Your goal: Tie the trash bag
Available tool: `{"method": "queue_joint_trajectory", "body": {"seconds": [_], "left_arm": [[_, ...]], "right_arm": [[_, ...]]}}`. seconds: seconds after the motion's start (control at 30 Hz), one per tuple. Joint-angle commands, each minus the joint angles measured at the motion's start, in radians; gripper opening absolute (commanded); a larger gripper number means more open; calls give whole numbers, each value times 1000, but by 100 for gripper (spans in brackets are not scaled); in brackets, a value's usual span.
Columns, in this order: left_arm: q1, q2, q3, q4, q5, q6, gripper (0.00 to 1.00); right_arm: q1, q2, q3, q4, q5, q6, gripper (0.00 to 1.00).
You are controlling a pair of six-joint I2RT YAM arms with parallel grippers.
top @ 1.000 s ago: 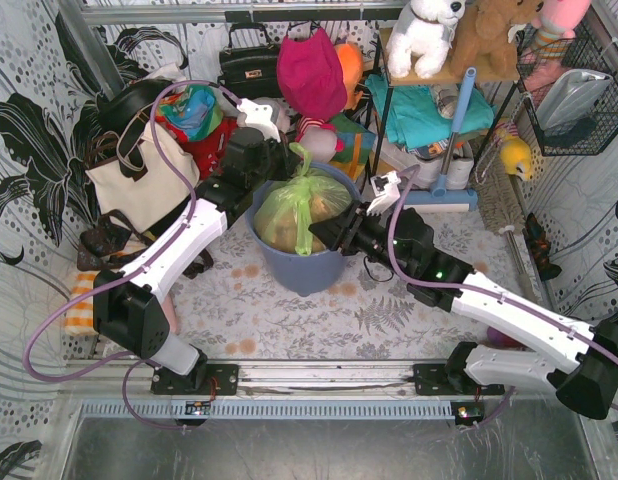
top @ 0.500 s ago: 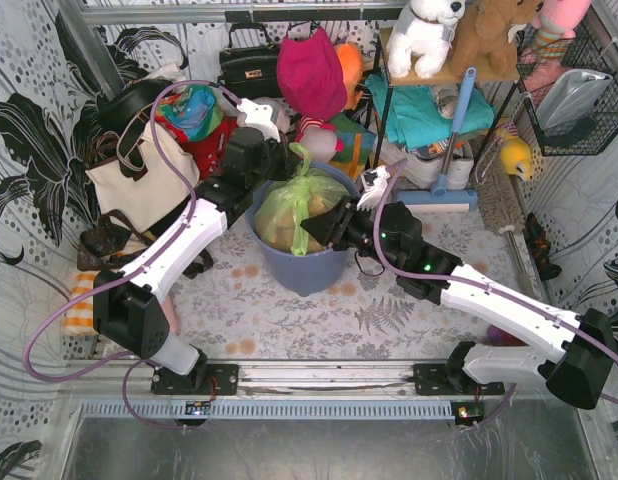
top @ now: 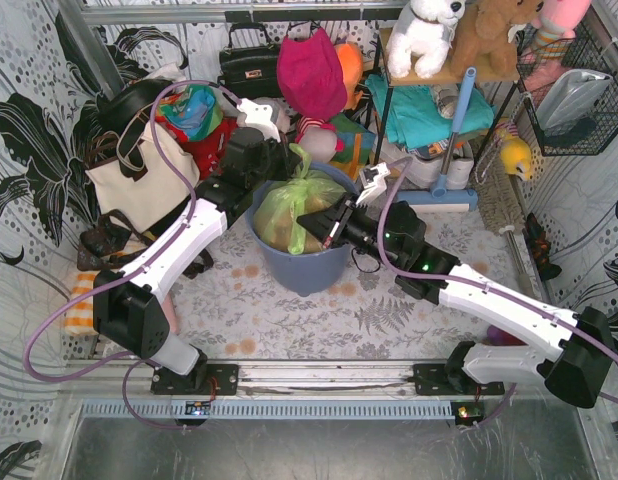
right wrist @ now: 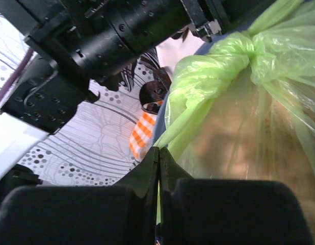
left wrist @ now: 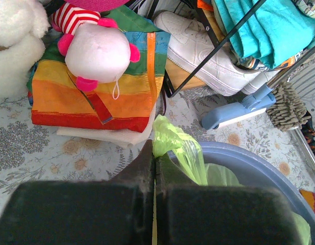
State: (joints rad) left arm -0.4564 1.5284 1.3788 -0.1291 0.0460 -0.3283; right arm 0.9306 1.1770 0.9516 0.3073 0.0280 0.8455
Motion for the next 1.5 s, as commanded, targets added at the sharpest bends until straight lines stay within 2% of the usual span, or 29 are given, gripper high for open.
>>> {"method": "queue_joint_trajectory", "body": {"seconds": [0.0, 0.13, 0.3, 0.37, 0.47, 0.63, 0.73, 0.9, 1.07, 1.13, 1.23, 1.33, 1.47], "left_arm": [[3, -1, 9, -17, 20, 0, 0], [2, 3, 13, -18, 19, 2, 0], [3, 7, 13, -18, 20, 0, 0], [3, 8, 12, -18, 20, 0, 0], [3, 7, 15, -21, 21, 0, 0], [2, 5, 16, -23, 18, 0, 0], [3, 6, 19, -24, 20, 0, 0], [4, 9, 23, -26, 19, -1, 0], [4, 14, 28, -28, 20, -4, 0], [4, 18, 33, -30, 19, -5, 0], [3, 24, 39, -29, 18, -4, 0], [3, 22, 40, -22, 3, -6, 0], [4, 45, 82, -41, -34, 1, 0]], "right_arm": [[-6, -40, -34, 168, -50, 17, 0], [-11, -32, -58, 264, -125, 28, 0], [-52, 46, -103, 496, -341, 161, 0], [-62, 90, -113, 563, -408, 217, 11], [-62, 137, -107, 578, -461, 260, 19], [-62, 137, -86, 489, -458, 238, 29], [-63, 103, -58, 337, -388, 164, 35], [-62, 46, -13, 68, -214, 94, 36], [-62, 39, 25, -54, -159, 74, 37], [-63, 51, 44, -66, -172, 65, 33], [-63, 62, 49, -25, -207, 64, 15], [-62, 56, 33, 43, -243, 63, 2], [-63, 41, 24, 110, -314, 60, 0]]}}
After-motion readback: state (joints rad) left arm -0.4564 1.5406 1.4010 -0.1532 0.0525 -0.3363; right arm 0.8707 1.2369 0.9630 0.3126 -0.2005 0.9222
